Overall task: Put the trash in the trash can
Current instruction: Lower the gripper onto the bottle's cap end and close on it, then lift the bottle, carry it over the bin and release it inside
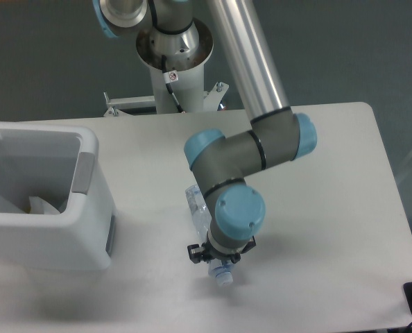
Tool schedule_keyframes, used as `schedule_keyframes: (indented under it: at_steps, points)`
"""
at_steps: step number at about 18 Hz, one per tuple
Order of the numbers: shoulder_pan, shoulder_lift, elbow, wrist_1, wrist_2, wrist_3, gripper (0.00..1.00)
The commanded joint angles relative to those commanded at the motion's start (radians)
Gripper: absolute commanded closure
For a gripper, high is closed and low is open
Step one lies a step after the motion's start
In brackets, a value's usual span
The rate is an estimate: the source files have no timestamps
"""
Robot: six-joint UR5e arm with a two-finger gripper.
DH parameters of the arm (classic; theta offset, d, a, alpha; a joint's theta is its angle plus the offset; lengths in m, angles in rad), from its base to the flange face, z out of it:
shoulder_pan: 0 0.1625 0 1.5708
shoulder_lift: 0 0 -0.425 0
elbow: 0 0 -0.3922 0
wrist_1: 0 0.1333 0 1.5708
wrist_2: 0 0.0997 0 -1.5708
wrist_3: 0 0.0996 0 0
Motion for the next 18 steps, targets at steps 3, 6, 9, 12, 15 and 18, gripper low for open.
schedule_keyframes:
  at_steps: [3,6,9,12,15,18]
  points:
    - [0.000,0.055,0.029,0.041,-0.098,0.000,0.66]
    - [0.003,0.081,0.106,0.092,-0.265,0.002,0.65]
    - [0.009,0.097,0.149,0.124,-0.419,0.002,0.65]
    - [0.018,0.124,0.146,0.182,-0.540,0.003,0.65]
    - [0.026,0.163,0.135,0.299,-0.626,0.035,0.65]
    - [0.023,0.190,0.134,0.315,-0.709,0.078,0.65]
